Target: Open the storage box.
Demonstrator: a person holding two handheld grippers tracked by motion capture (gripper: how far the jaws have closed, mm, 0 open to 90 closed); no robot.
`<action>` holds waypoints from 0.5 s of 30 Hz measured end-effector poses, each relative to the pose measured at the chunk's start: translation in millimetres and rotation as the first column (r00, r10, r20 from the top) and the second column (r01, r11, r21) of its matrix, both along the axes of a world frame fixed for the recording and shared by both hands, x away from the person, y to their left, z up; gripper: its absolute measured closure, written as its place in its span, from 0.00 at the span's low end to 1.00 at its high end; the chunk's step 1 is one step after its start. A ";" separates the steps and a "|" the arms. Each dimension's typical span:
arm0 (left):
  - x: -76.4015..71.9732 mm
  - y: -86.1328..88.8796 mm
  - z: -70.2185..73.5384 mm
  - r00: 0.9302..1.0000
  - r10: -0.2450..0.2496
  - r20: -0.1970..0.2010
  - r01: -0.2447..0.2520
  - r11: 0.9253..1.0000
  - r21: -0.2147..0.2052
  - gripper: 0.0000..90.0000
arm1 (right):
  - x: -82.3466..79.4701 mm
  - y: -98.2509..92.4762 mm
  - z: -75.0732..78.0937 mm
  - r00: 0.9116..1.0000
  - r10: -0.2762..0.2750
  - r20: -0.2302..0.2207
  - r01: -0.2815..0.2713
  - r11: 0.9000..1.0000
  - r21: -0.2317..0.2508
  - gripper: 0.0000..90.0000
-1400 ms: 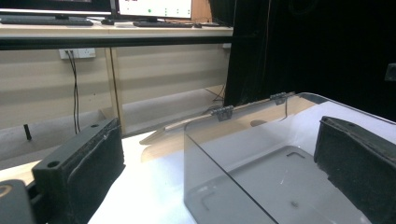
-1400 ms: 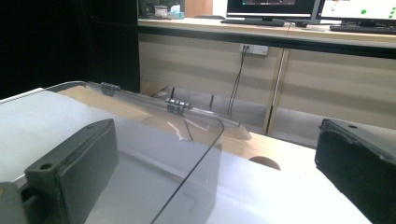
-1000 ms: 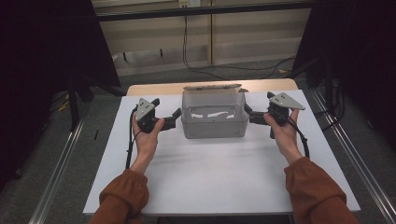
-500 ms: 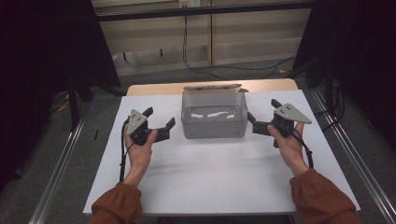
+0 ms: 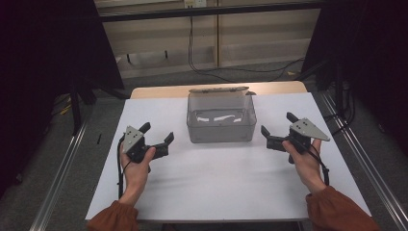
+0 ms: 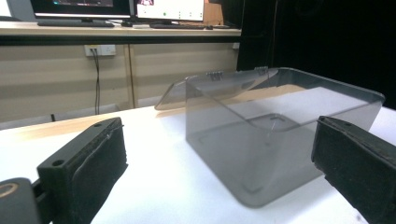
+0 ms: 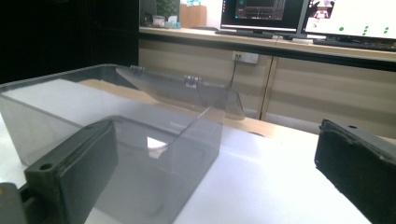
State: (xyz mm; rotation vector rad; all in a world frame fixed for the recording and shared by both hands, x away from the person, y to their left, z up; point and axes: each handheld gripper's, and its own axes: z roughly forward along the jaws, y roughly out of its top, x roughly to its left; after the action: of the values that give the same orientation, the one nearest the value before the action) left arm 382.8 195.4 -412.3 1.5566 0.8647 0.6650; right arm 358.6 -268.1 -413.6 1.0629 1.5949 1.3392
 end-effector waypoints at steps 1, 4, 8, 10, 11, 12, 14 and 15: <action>-1.8 2.5 -1.5 1.000 0.010 -0.003 -0.010 1.000 0.003 0.03 | -2.6 -0.3 0.0 1.000 -0.002 0.001 0.002 1.000 -0.002 0.00; -7.5 9.8 -4.0 0.999 0.033 -0.009 -0.033 0.999 -0.004 0.03 | -9.8 -3.0 -0.6 1.000 -0.007 0.007 0.007 1.000 0.005 0.00; -16.3 16.5 -4.9 0.999 0.038 0.002 -0.038 0.999 -0.001 0.03 | -20.6 -7.9 -1.8 1.000 -0.025 0.016 0.025 1.000 0.012 0.00; -21.1 18.7 -5.2 0.999 0.042 0.008 -0.042 0.999 0.006 0.03 | -25.9 -10.8 -1.8 0.999 -0.033 0.016 0.032 0.999 0.029 0.00; -23.5 19.8 -5.3 0.999 0.042 0.011 -0.042 0.999 0.005 0.03 | -28.5 -11.8 -1.9 0.999 -0.035 0.014 0.035 0.999 0.036 0.00; -26.3 20.5 -5.2 0.999 0.044 0.013 -0.044 0.999 0.004 0.03 | -31.2 -13.2 -1.9 0.999 -0.040 0.018 0.039 0.999 0.030 0.00; -30.8 21.7 -5.0 0.999 0.045 0.017 -0.045 0.999 0.012 0.03 | -36.5 -15.4 -2.3 0.999 -0.049 0.019 0.048 0.998 0.031 0.00; -33.2 22.5 -4.9 0.999 0.041 0.018 -0.041 0.999 0.014 0.03 | -39.6 -16.6 -2.8 0.998 -0.056 0.019 0.055 0.998 0.028 0.00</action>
State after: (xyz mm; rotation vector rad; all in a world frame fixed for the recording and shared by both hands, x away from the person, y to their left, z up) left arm 349.7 217.9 -417.3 1.5471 0.8829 0.7148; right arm 318.9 -284.7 -416.4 1.0993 1.5253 1.3346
